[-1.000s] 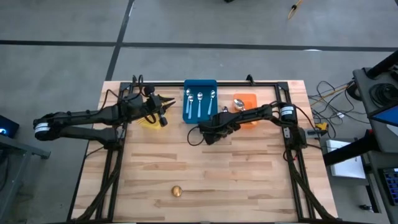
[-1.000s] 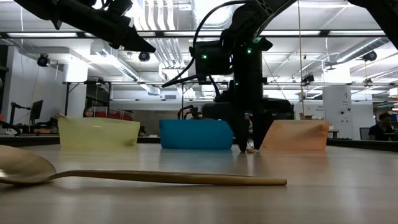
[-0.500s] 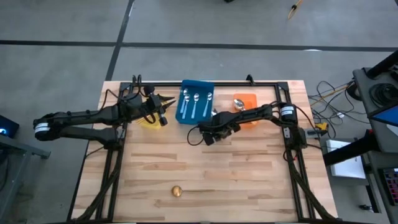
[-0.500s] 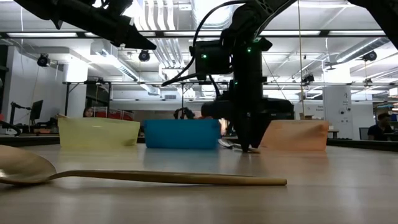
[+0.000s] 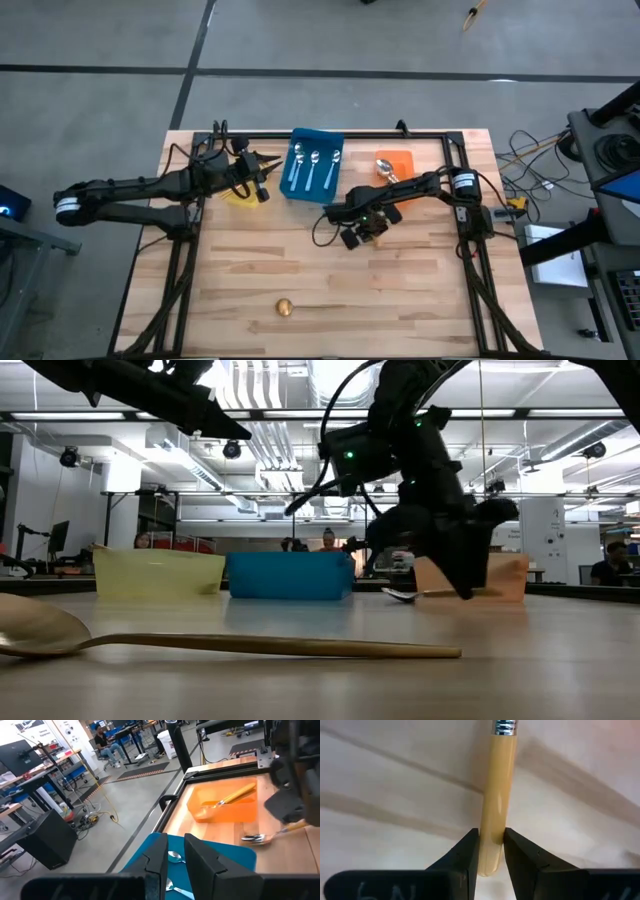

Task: Sort silverware by color (type)
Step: Put the yellow spoon into the orange bin

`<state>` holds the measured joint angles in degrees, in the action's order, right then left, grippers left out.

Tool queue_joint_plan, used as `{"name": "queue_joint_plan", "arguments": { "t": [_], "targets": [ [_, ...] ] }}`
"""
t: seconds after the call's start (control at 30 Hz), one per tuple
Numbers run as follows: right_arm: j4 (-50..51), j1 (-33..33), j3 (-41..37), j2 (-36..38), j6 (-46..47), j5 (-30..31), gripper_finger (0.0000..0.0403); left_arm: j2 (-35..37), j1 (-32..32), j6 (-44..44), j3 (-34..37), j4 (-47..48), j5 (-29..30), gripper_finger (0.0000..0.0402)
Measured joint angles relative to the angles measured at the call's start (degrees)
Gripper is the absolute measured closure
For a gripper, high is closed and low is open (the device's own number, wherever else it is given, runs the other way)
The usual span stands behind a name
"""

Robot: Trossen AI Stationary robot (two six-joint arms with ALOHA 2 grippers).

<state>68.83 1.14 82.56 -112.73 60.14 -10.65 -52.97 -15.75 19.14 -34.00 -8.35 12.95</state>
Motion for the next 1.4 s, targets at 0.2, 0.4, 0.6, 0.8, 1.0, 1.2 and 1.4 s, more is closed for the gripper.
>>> {"name": "queue_joint_plan", "arguments": {
  "t": [0.2, 0.4, 0.6, 0.8, 1.0, 1.2, 1.4],
  "targets": [
    [0.46, -4.33, 0.02, 0.12, -0.76, -4.61, 0.0318, 0.02, 0.0, 0.13, 0.0, -0.62, 0.0, 0.0357],
    [0.27, -7.02, 0.02, 0.18, 2.62, -6.04, 0.0281, 0.02, 0.0, 0.11, 0.0, -0.62, 0.0, 0.0357],
    [0.46, -7.71, 0.02, 0.9, 2.89, -7.71, 0.0238, 0.07, 0.0, 0.11, 0.0, -0.87, 0.0, 0.0357],
    [1.26, -6.85, 0.07, 4.45, 2.71, -6.26, 0.0213, 0.24, 0.01, 0.11, 0.0, -1.91, 0.0, 0.0357],
    [0.26, -5.2, 0.11, 7.48, 4.4, 5.09, 0.0209, 0.26, 0.0, 0.54, 0.0, -3.81, 0.0, 0.0357],
    [-7.04, -4.32, -0.59, 5.84, 3.27, 9.4, 0.0209, 0.28, 0.0, 1.37, 0.0, -5.55, 0.0, 0.0357],
    [-8.38, -4.39, -2.6, 3.02, 3.48, 10.84, 0.0211, 0.35, 0.0, 1.4, 0.0, -6.18, 0.0, 0.0357]
  ]
}}
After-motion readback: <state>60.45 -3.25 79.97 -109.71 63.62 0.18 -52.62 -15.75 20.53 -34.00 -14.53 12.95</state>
